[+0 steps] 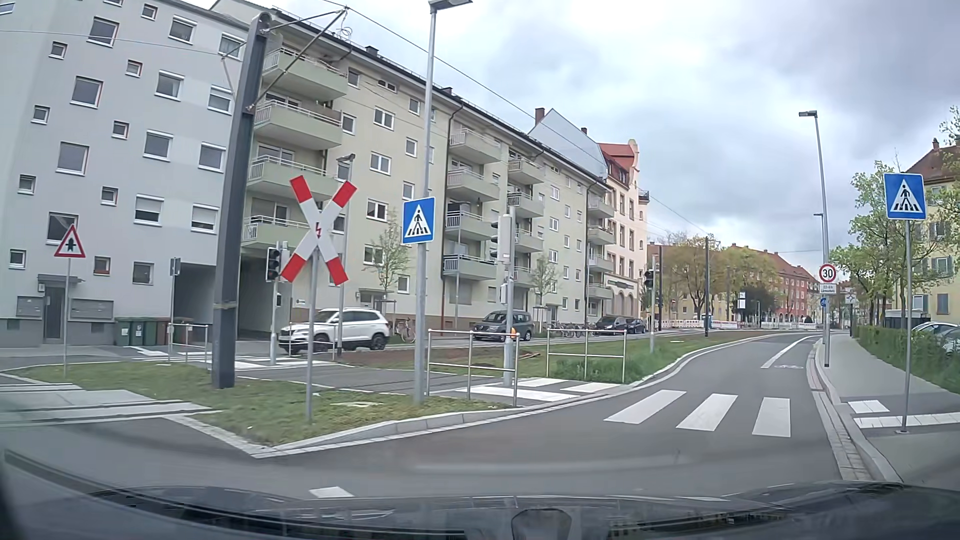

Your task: Follow the waypoints while adhering to traffic rules and regulations

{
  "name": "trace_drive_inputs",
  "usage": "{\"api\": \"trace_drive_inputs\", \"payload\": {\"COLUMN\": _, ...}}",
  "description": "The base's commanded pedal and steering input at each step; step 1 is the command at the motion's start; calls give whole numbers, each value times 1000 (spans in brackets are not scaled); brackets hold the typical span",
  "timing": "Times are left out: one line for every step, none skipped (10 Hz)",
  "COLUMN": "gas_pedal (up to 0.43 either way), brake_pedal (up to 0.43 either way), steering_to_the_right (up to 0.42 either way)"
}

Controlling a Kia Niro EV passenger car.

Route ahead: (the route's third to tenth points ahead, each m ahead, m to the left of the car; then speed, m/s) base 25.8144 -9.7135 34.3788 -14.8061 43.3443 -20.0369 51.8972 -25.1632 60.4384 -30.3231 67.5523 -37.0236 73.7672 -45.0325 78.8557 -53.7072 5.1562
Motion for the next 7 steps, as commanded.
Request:
{"api": "trace_drive_inputs", "payload": {"gas_pedal": 98, "brake_pedal": 0, "steering_to_the_right": 191}}
{"api": "trace_drive_inputs", "payload": {"gas_pedal": 98, "brake_pedal": 0, "steering_to_the_right": 214}}
{"api": "trace_drive_inputs", "payload": {"gas_pedal": 98, "brake_pedal": 0, "steering_to_the_right": 229}}
{"api": "trace_drive_inputs", "payload": {"gas_pedal": 98, "brake_pedal": 0, "steering_to_the_right": 243}}
{"api": "trace_drive_inputs", "payload": {"gas_pedal": 110, "brake_pedal": 0, "steering_to_the_right": 250}}
{"api": "trace_drive_inputs", "payload": {"gas_pedal": 110, "brake_pedal": 0, "steering_to_the_right": 258}}
{"api": "trace_drive_inputs", "payload": {"gas_pedal": 130, "brake_pedal": 0, "steering_to_the_right": 260}}
